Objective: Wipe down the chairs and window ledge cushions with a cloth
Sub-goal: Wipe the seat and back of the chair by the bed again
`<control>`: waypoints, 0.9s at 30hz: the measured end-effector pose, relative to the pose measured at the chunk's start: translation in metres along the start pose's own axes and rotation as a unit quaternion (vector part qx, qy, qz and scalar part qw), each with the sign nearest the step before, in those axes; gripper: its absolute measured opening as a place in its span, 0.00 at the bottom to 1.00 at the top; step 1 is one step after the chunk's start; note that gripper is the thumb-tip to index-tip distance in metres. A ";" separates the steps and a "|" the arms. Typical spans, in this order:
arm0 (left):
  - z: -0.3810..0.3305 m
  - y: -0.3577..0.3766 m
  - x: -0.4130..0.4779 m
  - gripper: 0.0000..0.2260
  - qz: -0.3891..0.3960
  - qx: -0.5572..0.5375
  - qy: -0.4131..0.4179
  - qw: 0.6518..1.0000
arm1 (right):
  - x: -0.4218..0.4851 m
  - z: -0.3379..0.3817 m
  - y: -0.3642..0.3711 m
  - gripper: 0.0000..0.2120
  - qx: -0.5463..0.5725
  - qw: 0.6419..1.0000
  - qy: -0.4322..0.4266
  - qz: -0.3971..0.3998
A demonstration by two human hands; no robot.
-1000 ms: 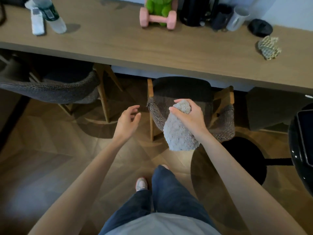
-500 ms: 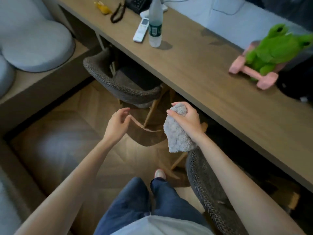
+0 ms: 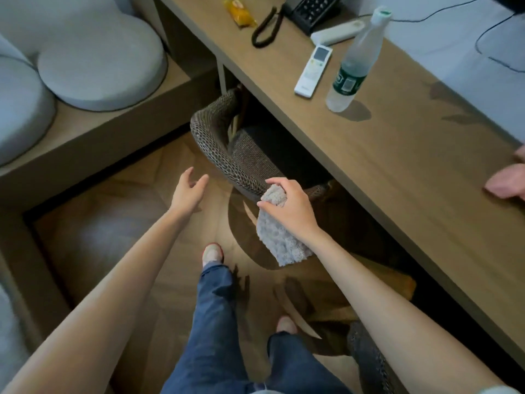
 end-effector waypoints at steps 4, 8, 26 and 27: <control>-0.021 -0.004 0.073 0.32 0.076 -0.042 -0.056 0.995 | 0.056 0.002 0.033 0.24 -0.008 0.999 0.051 -0.004; -0.031 -0.001 0.122 0.33 0.130 -0.092 -0.123 0.980 | 0.093 0.007 0.057 0.28 -0.053 0.994 0.093 0.005; -0.026 -0.005 0.146 0.14 0.070 -0.095 -0.074 0.990 | 0.102 0.039 0.080 0.26 -0.383 0.922 0.044 0.021; -0.023 -0.005 0.140 0.14 0.070 -0.102 -0.074 0.990 | 0.096 0.041 0.081 0.25 -0.383 0.923 0.039 0.019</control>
Point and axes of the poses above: each hand's wrist, its own x-axis towards the middle knuckle, its own y-axis out of the palm, z = x × y, the point moved 7 cm from there along x, towards the middle knuckle, and after that the axes turned 8 degrees about z, right-handed, at the moved point
